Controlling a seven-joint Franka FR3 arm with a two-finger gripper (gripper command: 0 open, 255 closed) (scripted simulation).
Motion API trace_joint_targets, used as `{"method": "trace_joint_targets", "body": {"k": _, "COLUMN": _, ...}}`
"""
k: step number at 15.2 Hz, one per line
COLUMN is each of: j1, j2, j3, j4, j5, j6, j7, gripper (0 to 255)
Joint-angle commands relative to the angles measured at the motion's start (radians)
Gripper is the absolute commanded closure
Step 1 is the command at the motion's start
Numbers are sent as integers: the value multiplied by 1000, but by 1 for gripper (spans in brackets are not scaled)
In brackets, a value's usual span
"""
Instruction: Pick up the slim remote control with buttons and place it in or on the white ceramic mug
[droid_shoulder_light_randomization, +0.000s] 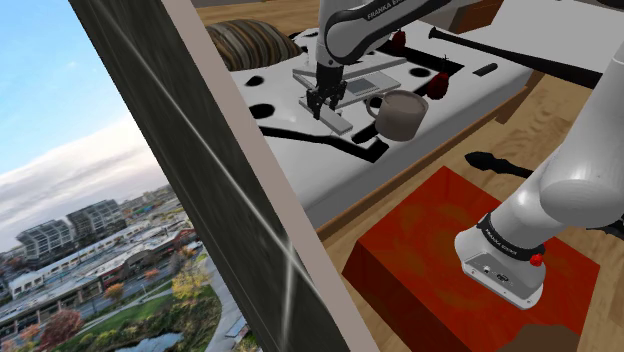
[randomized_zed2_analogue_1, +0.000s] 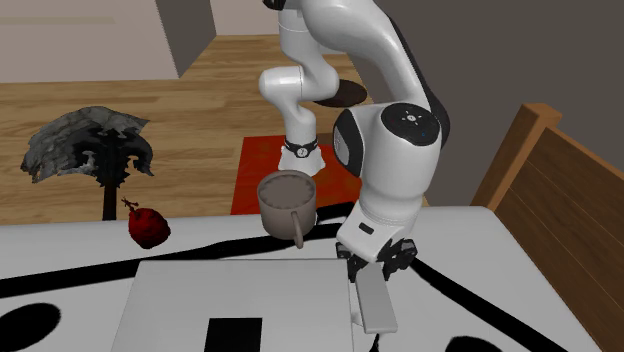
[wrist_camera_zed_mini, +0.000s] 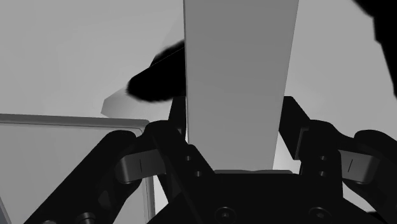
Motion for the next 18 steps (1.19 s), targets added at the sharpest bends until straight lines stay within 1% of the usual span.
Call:
{"method": "trace_joint_targets", "body": {"k": 1, "j1": 0, "j2": -7, "j3": 0, "j4": 3, "j5": 1, "j6": -11, "j7": -1, "gripper": 255}}
{"method": "trace_joint_targets", "body": {"k": 18, "j1": -4, "j2": -105, "j3": 4, "j4": 113, "j5": 19, "j6": -218, "j7": -14, "gripper": 255}}
